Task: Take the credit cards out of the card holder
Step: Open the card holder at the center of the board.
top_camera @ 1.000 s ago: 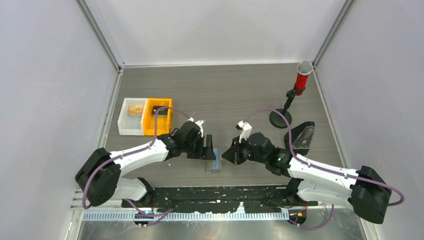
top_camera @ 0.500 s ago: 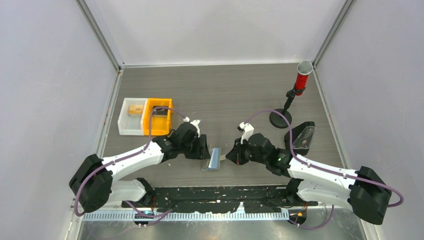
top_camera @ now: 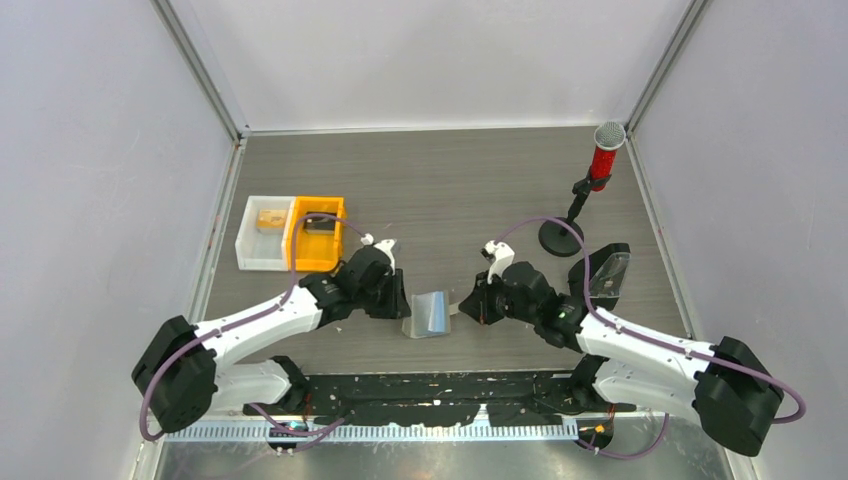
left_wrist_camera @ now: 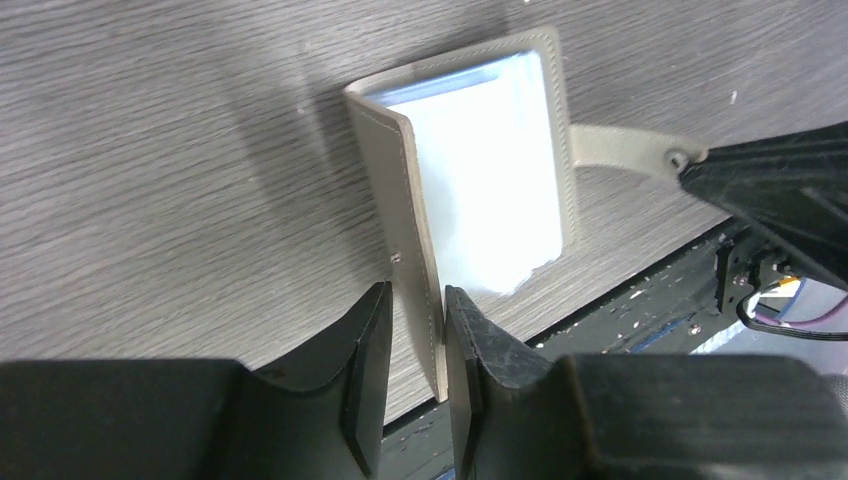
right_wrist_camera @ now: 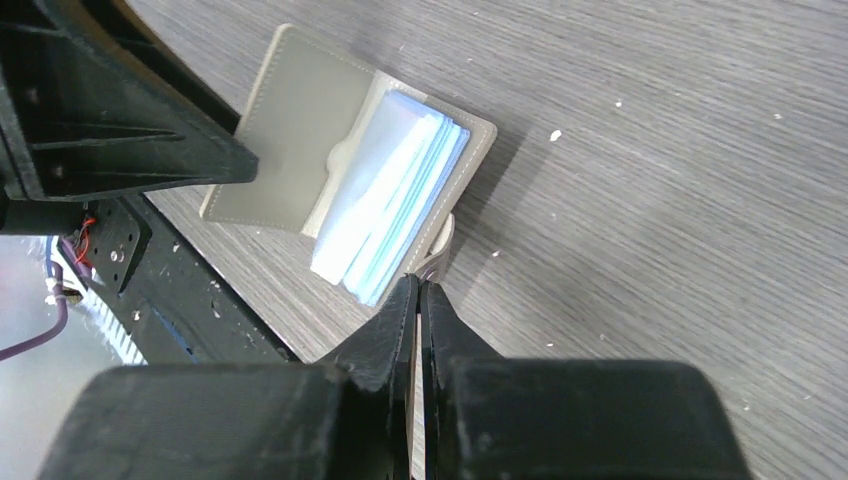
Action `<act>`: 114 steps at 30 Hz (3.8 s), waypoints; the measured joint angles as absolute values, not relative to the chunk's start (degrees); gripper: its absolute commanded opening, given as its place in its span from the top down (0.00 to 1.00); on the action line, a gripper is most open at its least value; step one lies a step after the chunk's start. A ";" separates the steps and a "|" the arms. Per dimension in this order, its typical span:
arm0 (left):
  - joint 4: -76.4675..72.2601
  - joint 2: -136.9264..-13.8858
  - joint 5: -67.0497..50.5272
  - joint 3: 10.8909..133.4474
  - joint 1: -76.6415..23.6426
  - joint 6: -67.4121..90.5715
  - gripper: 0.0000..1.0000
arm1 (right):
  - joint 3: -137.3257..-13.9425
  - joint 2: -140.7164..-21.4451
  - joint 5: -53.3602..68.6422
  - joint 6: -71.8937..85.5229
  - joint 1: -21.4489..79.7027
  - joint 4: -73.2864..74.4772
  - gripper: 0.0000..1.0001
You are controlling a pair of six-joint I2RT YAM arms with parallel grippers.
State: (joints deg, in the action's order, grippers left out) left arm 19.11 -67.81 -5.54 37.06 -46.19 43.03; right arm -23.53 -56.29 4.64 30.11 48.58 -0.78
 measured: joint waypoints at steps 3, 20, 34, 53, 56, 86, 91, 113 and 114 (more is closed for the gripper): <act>20.84 -66.70 -3.90 36.71 -46.19 43.11 0.73 | -23.44 -56.66 5.54 29.21 46.81 -0.78 0.95; 22.31 -66.92 -3.31 35.88 -46.19 44.21 1.00 | -23.38 -56.58 8.80 27.68 44.75 2.66 0.62; 17.08 -63.40 -5.02 29.76 -46.19 51.18 1.00 | -29.91 -50.63 11.07 33.74 44.86 7.29 0.41; 11.16 -59.75 -5.23 23.97 -46.19 56.95 1.00 | -24.77 -67.26 8.29 42.46 50.83 -3.20 0.34; 10.90 -59.53 -5.23 23.86 -46.19 57.01 1.00 | -24.18 -68.75 8.25 42.98 50.83 -5.19 0.35; 9.67 -59.55 -5.69 23.42 -46.19 57.04 1.00 | -23.79 -69.95 13.06 43.72 50.83 -12.16 0.77; 9.65 -59.55 -5.96 23.42 -46.19 57.04 1.00 | -23.79 -70.15 14.70 43.92 50.83 -13.28 0.82; 9.43 -59.77 -6.31 23.40 -46.39 57.04 1.00 | -23.79 -73.28 19.18 46.24 51.05 -21.34 0.84; 9.43 -59.77 -6.31 23.40 -46.39 57.04 1.00 | -23.79 -73.28 19.16 46.28 51.05 -21.34 0.83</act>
